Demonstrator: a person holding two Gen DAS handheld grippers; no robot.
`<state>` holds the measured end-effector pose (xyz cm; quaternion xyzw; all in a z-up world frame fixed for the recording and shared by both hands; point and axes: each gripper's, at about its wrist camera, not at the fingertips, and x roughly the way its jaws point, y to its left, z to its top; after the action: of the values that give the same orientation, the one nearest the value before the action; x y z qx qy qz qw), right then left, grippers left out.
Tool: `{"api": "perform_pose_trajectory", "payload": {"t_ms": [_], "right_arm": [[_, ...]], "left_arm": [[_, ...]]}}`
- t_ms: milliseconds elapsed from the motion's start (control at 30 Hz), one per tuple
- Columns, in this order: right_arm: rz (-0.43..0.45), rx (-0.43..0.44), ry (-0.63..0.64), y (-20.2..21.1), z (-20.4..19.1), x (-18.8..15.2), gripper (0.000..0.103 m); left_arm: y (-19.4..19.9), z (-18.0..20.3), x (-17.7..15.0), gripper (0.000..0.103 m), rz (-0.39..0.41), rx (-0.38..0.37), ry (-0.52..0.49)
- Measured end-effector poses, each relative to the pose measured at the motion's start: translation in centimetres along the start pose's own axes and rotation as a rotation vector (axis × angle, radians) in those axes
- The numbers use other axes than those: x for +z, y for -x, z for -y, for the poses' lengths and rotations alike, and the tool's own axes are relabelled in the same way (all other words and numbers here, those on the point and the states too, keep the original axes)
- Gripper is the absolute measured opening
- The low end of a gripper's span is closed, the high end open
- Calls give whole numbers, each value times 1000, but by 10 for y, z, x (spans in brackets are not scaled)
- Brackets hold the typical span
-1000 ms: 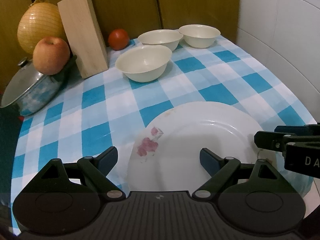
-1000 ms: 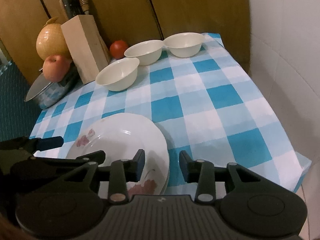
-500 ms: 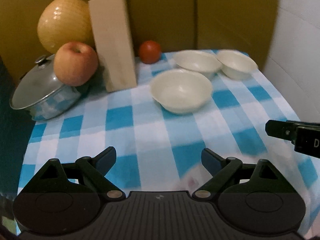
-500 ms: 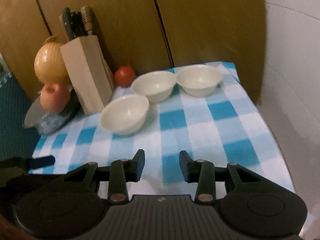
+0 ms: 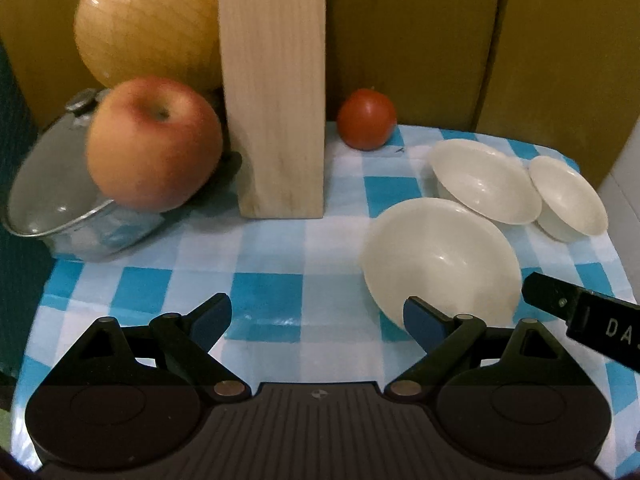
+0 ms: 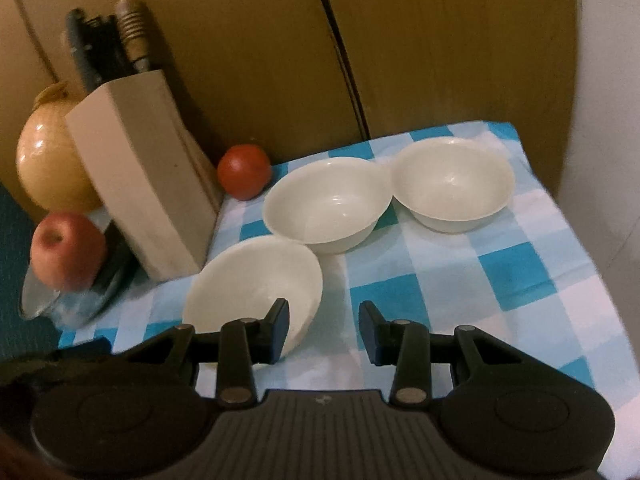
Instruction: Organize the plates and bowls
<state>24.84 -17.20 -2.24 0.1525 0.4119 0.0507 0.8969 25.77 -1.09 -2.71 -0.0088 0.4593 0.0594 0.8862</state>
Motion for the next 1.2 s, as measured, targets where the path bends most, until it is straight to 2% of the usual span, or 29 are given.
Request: {"api": "perform_pose_trajectory", "payload": {"t_ms": [233,333,400,433,567,633,833,1200], "right_arm": [[-62,18,-39,-28,7,5,35],[-92,40,-30,-35,6,5,34],[-116,60,-42,-39,6,4,26],[-135,70,-43,-41,6,3,22],[-156,96,-31,-40,3,0,13],[-170,104,-34,-36,1,-1,13],[-217,161,-42,-21,-1,-12,12],[-241,190,-46,0,0,-27,12]], "left_arm": [[-25,11,6,93,-31,-17,0],[-34,17,3,82,-38,-7,-33],[-40,19,1,73,-59,-13,-43],[-42,18,0,73,-66,-30,-37],[-37,18,-4,61,-63,-55,-56],[-34,17,-7,53,-75,-70,-57],[-19,12,-16,50,-93,-99,-66],[9,7,-41,51,-92,-112,-95]]}}
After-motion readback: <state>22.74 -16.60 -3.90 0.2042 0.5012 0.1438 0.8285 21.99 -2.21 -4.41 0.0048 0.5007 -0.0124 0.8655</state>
